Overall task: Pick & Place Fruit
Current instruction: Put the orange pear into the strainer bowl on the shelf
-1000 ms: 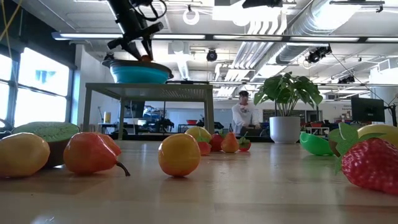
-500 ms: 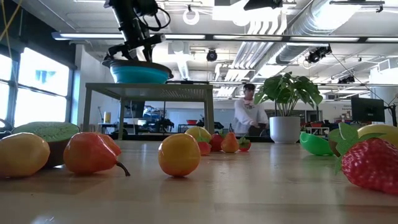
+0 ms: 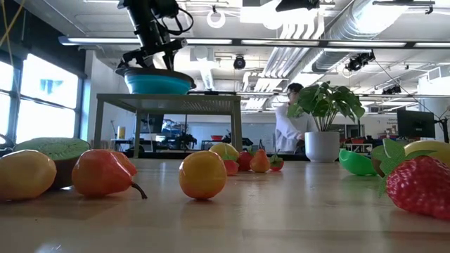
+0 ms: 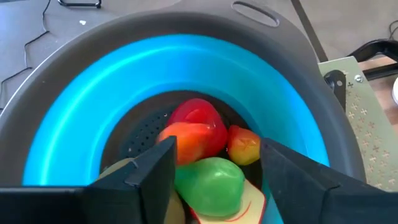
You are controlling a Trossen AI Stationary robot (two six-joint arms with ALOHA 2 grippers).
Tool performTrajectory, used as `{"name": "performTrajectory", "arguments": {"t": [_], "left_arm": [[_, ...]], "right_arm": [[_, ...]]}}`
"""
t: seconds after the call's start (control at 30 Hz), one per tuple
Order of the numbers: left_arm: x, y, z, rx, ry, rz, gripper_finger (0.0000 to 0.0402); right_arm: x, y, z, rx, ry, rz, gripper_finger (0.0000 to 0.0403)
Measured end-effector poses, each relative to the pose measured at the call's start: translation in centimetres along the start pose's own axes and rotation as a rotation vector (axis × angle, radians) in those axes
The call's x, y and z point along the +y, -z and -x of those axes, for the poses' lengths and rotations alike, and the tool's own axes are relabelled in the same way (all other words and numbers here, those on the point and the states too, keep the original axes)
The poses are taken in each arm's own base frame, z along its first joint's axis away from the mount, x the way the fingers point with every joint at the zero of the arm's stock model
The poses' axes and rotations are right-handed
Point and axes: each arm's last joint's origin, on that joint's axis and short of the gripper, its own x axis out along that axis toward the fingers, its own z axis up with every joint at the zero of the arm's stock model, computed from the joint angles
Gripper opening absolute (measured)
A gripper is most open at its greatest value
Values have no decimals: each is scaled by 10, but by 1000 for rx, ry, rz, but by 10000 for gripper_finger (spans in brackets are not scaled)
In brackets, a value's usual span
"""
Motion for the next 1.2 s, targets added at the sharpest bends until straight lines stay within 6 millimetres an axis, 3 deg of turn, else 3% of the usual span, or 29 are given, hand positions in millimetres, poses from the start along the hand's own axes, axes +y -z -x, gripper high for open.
{"name": "performTrajectory", "arguments": {"t": [0.17,0.37,0.6,0.9,1.2], "left_arm": [[0,0,0,-2,2,11,252],[0,0,2,1,21,48,240],[-6,4,17,8,113,-25,185],[-21,18,58,-41,243,-104,94],[-46,42,83,-46,336,-171,59]], "right_arm": [[0,0,0,0,0,1,3],[0,0,0,1,0,-6,3],[5,3,0,29,-53,-8,3],[20,7,1,60,-264,-59,3],[39,5,3,88,-350,-103,3]]}}
